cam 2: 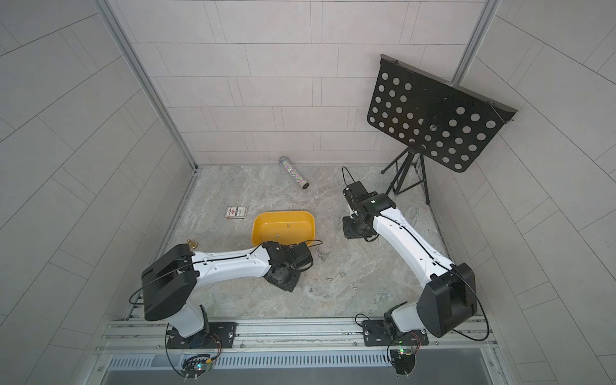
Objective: Put the screws on the desktop into the storage box
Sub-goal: Pick up the screw from the center of the board, then place the screw in the storage box.
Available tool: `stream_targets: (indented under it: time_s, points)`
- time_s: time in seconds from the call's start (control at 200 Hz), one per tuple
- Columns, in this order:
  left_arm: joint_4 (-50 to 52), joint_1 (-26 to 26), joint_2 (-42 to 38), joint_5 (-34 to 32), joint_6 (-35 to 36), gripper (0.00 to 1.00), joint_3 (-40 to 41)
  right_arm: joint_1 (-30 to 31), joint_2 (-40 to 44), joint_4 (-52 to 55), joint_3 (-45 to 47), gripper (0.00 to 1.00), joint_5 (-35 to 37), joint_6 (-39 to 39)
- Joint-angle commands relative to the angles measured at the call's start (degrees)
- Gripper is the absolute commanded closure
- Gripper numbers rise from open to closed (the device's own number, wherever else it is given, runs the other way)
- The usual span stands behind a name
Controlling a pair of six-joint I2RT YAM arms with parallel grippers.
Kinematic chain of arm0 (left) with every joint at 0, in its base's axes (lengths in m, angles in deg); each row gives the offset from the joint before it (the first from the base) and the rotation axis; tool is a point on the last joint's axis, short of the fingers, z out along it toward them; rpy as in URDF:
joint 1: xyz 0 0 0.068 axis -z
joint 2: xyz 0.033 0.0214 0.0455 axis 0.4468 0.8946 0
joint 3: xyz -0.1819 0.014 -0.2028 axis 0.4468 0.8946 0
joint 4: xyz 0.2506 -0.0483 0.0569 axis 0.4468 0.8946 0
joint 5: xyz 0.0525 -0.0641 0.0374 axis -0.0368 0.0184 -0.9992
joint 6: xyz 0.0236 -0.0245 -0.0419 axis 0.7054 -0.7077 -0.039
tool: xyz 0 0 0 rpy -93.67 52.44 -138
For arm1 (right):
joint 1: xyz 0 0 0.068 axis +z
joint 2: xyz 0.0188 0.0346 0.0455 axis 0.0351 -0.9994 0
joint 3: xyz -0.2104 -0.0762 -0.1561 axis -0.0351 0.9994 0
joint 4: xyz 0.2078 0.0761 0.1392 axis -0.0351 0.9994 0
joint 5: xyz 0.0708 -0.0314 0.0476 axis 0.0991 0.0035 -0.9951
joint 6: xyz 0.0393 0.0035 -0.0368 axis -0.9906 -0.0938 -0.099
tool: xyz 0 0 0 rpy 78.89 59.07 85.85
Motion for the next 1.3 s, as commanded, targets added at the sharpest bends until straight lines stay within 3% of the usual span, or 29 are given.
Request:
stream_targets:
  time_s: [0.0, 0.335, 0.59, 0.945, 1.296]
  points:
    - [4.53, 0.25, -3.23, -2.76, 0.55, 0.85, -3.09, -0.1, 0.66, 1.44, -0.07, 0.61, 0.07, 0.32]
    - [14.35, -1.13, -5.92, -10.14, 2.59, 0.86, -12.7, -0.1, 0.84, 1.62, -0.36, 0.61, -0.09, 0.33]
    - [14.85, -8.15, -4.38, -10.58, 7.15, 0.86, -17.46, -0.14, 0.42, 1.54, -0.29, 0.61, -0.59, 0.33]
    - [12.16, -21.57, 4.04, -7.3, 14.68, 0.88, -22.63, -0.01, -1.0, 1.19, -0.74, 0.61, -1.16, 0.48]
    - [9.28, -26.6, 14.55, -4.77, 17.01, 0.88, -26.39, 0.25, -2.94, 0.5, -0.83, 0.61, -1.69, 0.74]
